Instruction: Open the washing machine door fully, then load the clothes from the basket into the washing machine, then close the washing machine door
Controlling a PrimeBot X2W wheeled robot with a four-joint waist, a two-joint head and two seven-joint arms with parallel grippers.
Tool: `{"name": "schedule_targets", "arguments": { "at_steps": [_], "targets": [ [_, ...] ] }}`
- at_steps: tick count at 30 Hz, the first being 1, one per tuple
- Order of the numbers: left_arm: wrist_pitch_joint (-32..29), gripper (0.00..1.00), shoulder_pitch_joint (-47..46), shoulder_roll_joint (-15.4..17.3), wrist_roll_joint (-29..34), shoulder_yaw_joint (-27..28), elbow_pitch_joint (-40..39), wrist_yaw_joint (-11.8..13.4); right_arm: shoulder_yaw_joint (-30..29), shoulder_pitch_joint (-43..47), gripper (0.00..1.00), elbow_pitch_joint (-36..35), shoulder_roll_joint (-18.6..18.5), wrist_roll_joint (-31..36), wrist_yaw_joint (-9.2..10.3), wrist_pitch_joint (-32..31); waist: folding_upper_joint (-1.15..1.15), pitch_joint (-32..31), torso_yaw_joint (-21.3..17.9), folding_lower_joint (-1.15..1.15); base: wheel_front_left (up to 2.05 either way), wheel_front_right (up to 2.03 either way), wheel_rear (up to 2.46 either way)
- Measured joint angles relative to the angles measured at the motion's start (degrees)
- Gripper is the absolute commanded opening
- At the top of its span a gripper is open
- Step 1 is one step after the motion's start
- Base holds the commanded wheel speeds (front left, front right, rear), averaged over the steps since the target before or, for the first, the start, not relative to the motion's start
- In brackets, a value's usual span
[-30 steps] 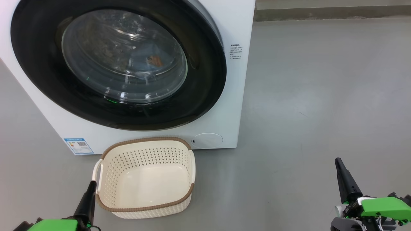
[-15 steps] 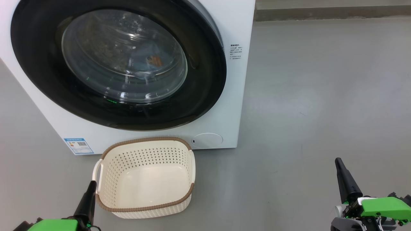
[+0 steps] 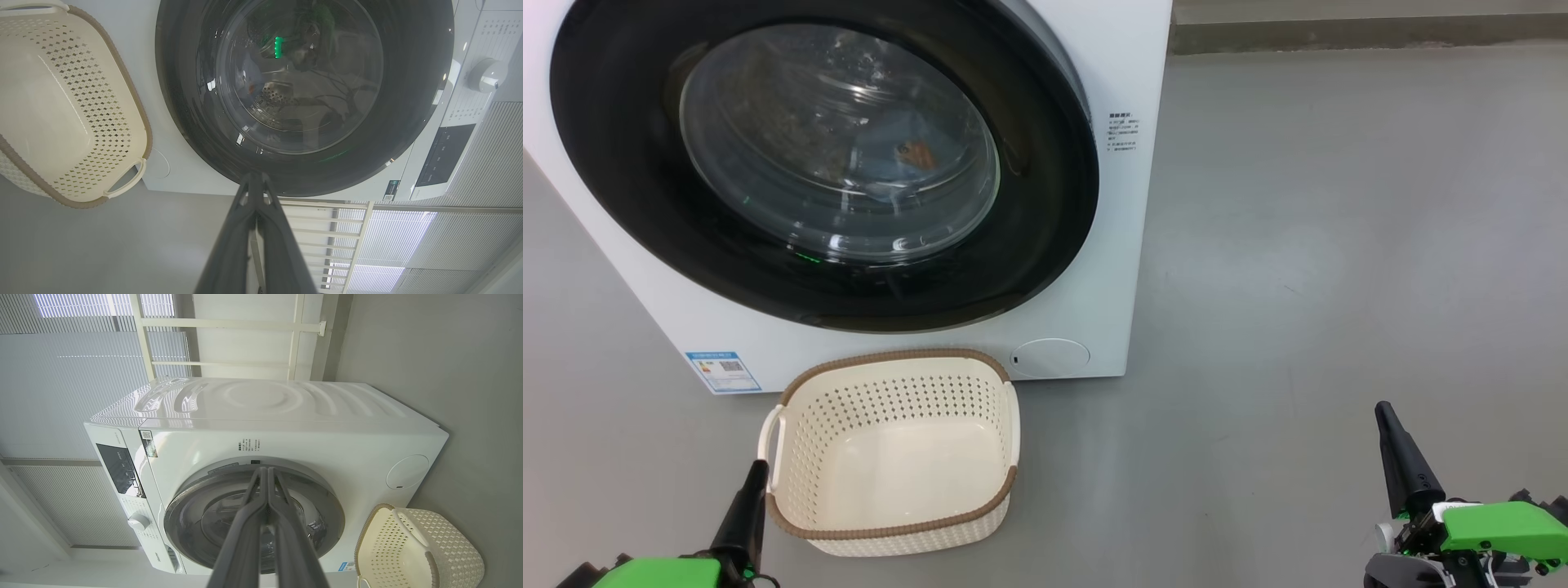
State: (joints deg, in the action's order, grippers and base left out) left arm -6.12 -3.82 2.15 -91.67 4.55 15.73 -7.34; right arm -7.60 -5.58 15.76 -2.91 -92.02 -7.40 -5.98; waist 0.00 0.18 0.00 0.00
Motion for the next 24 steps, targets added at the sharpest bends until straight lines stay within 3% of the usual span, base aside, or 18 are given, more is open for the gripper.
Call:
{"name": "schedule_targets", "arguments": {
  "at_steps": [24],
  "targets": [
    [0.0,0.0,-0.01,0.0,0.0,0.0,0.0,0.0,-0.1,0.0,0.0,0.0,0.03,0.0,0.0,-0.01,0.0,0.0,0.0,0.0,0.0,0.0,0.0]
  ]
}}
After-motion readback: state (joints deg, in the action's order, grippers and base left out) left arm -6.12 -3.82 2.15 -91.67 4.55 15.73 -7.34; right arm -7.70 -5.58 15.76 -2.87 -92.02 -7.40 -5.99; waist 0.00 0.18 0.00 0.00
